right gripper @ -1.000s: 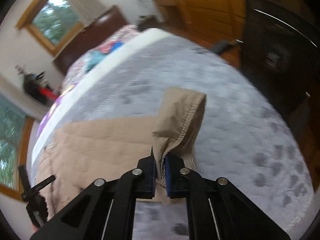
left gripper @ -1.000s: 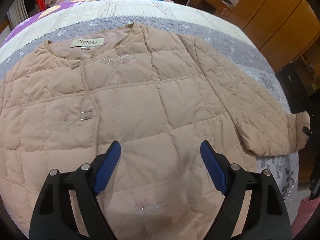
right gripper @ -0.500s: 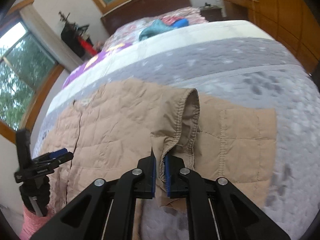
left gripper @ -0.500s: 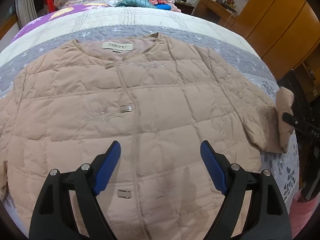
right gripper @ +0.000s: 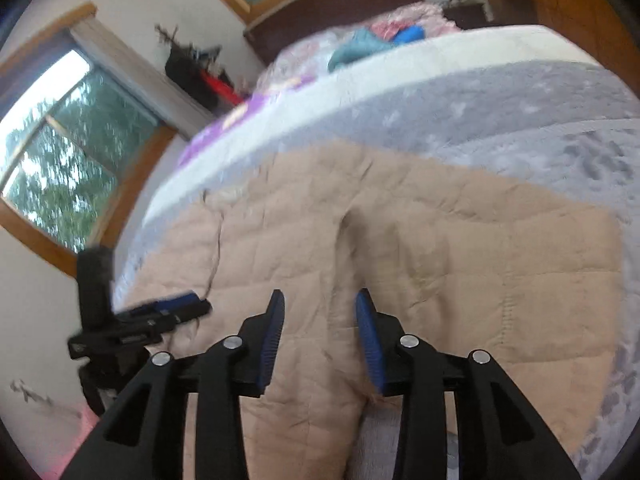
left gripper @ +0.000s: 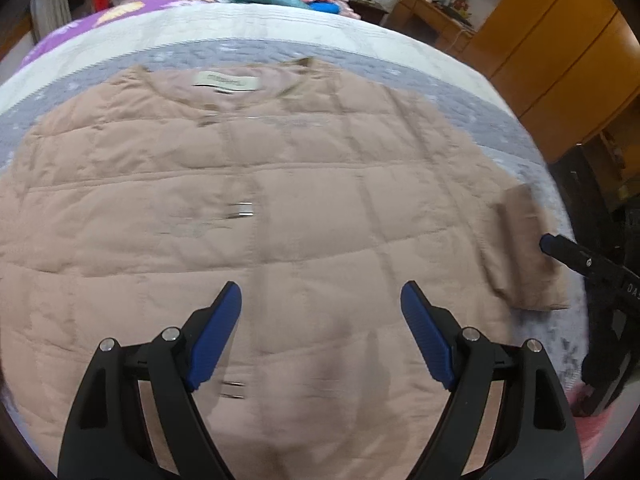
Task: Fold large clothes
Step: 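Fold the held sleeve across the coat body with the right tool, release, then grasp the other sleeve cuff with the left tool and fold it inward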
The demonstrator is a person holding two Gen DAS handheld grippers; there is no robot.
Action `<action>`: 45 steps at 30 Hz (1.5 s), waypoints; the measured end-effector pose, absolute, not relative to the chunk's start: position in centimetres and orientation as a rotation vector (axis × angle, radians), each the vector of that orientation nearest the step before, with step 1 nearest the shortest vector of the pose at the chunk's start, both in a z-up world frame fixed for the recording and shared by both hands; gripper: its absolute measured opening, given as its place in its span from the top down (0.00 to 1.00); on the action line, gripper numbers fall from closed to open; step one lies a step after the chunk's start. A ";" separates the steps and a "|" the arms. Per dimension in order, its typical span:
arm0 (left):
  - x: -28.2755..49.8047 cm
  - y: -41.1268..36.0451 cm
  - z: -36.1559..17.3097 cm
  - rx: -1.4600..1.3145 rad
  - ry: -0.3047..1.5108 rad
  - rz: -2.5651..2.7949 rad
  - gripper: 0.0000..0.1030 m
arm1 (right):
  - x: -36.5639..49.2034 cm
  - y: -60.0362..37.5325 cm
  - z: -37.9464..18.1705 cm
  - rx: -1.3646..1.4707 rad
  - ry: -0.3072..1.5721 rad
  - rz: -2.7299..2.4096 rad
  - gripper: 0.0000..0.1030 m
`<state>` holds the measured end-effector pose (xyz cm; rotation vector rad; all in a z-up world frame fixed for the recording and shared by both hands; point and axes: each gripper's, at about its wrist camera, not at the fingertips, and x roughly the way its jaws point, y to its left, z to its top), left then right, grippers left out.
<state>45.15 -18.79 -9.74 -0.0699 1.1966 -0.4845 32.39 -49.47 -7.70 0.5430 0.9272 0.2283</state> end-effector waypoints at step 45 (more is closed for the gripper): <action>43.4 -12.5 -2.1 -0.173 0.940 -0.455 0.96 | 31.3 -53.1 -12.3 0.677 0.978 0.105 0.62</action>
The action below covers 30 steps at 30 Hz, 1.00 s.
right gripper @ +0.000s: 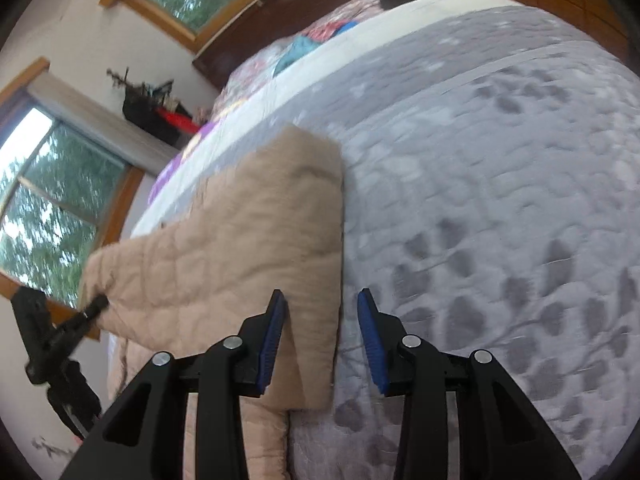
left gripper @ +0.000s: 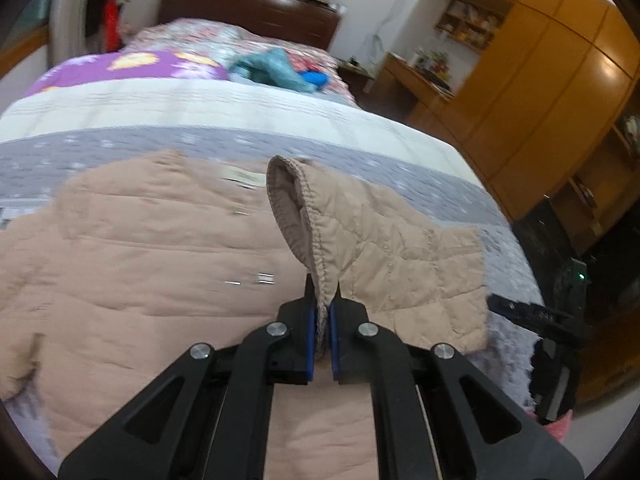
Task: Fold large clothes
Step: 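Grasp the other sleeve cuff with the left tool and fold it inward, then lay the sleeve on the coat body and open the left tool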
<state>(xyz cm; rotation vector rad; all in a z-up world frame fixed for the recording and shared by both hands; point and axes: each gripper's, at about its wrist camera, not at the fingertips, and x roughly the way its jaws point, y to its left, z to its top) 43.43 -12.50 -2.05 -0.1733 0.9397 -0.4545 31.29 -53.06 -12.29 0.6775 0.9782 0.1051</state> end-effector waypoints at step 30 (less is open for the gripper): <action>45.4 -1.7 -8.7 -0.262 1.054 -0.222 0.69 | 32.2 -45.7 -10.2 0.428 0.985 0.034 0.60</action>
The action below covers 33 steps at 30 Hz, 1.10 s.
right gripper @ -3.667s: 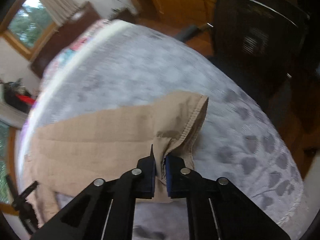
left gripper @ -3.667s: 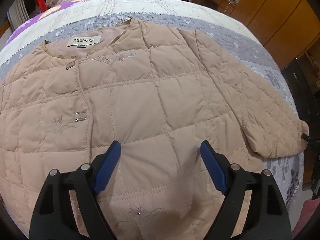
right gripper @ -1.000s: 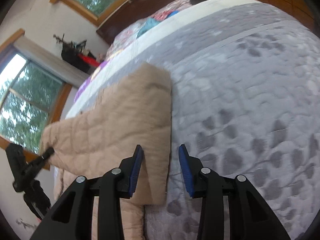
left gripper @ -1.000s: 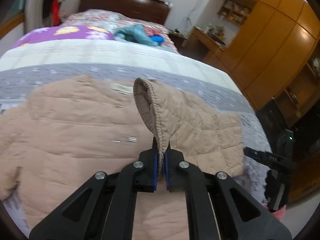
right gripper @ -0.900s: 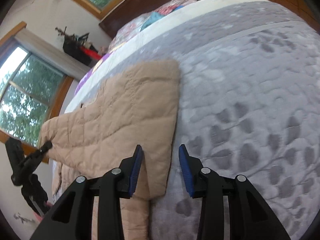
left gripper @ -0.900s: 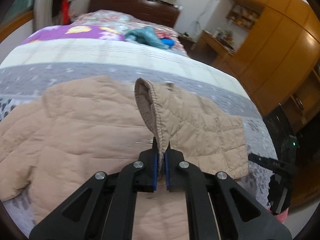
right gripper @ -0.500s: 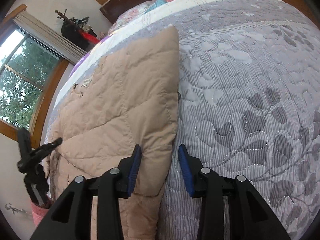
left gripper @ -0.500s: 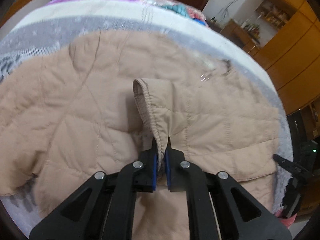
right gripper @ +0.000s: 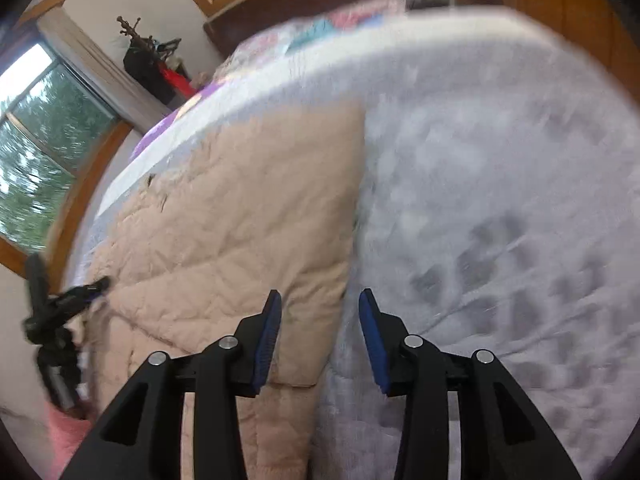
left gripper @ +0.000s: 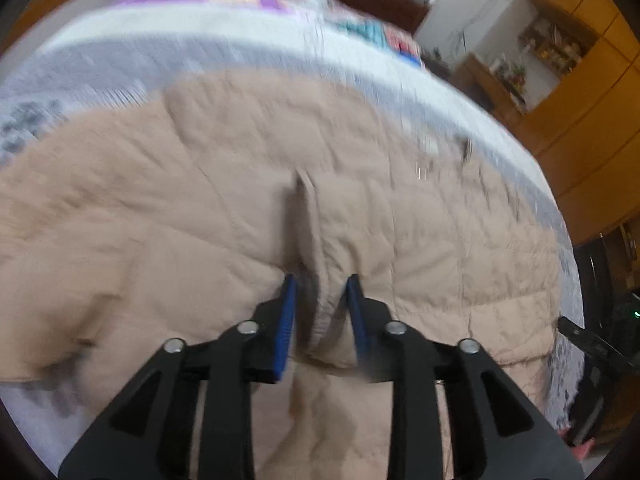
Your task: Fold large clothes
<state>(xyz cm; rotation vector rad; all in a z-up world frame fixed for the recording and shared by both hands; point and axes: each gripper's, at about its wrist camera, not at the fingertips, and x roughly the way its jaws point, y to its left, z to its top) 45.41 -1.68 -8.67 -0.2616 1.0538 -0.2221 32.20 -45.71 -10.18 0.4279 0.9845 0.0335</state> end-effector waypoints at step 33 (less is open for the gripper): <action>45.0 -9.6 -8.0 -0.121 1.069 -0.288 0.62 | 36.9 -36.5 -9.4 0.275 1.056 0.036 0.60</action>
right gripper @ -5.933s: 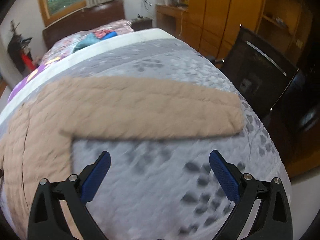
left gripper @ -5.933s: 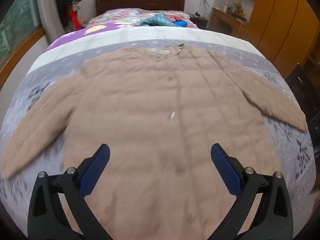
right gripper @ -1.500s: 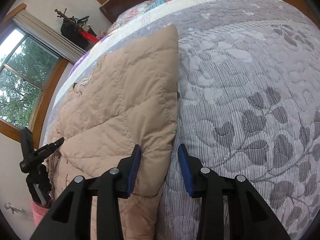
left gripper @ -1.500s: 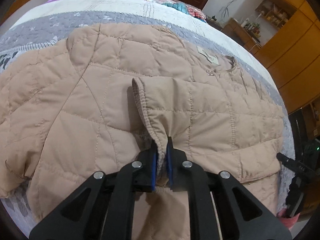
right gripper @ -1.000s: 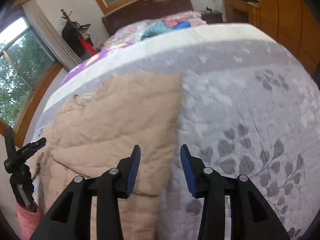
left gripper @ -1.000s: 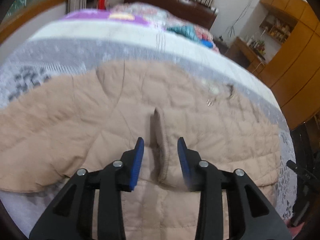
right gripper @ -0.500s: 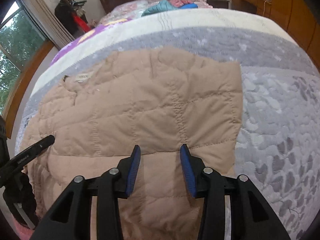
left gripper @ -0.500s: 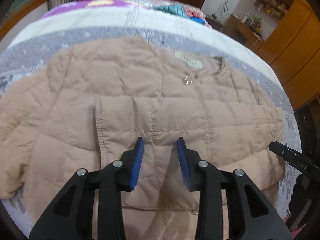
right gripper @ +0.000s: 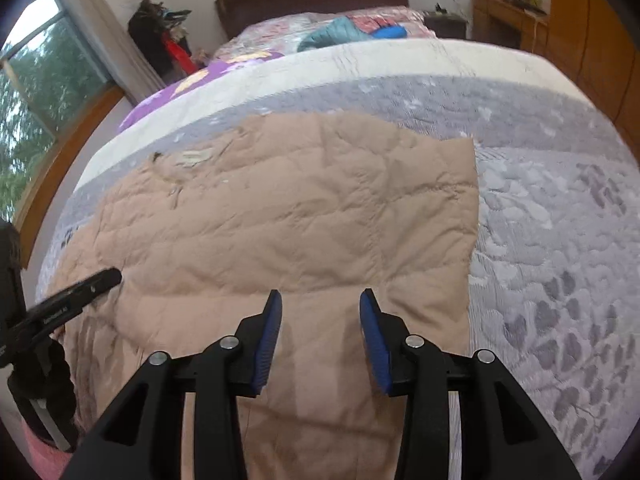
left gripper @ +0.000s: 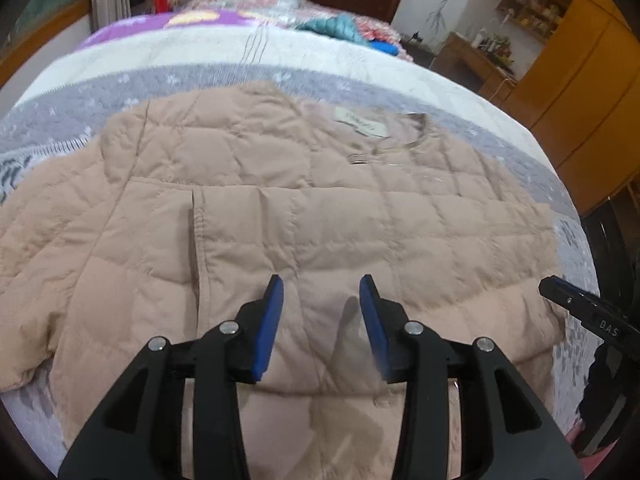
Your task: Fold large clothes
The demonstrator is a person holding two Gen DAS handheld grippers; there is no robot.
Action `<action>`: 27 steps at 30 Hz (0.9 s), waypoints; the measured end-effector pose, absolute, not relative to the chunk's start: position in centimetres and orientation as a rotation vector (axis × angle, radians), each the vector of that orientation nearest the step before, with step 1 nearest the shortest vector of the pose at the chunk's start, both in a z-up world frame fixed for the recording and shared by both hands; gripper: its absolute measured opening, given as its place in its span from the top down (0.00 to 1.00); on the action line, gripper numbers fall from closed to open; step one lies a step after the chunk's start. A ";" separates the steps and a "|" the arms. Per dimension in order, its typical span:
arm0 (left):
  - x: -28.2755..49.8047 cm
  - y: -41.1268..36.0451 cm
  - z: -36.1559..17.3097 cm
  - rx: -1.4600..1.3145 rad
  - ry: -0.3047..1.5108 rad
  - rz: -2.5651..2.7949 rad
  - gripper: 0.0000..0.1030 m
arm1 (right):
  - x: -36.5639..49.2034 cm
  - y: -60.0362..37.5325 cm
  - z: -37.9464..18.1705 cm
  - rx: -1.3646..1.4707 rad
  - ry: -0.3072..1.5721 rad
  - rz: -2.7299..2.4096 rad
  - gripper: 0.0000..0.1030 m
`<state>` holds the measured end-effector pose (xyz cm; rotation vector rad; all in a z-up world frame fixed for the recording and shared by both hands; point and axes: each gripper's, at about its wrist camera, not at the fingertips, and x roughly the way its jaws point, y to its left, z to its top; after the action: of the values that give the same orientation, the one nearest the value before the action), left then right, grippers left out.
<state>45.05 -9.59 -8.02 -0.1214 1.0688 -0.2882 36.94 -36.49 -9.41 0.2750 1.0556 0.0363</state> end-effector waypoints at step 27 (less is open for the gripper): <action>39.2 -0.6 -4.7 -0.199 0.983 -0.254 0.46 | 31.3 -39.4 -6.9 0.304 0.969 0.021 0.53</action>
<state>39.16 -0.55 -4.74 -0.1986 0.9835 -0.2542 31.34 -39.43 -6.89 0.3035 0.9687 0.0206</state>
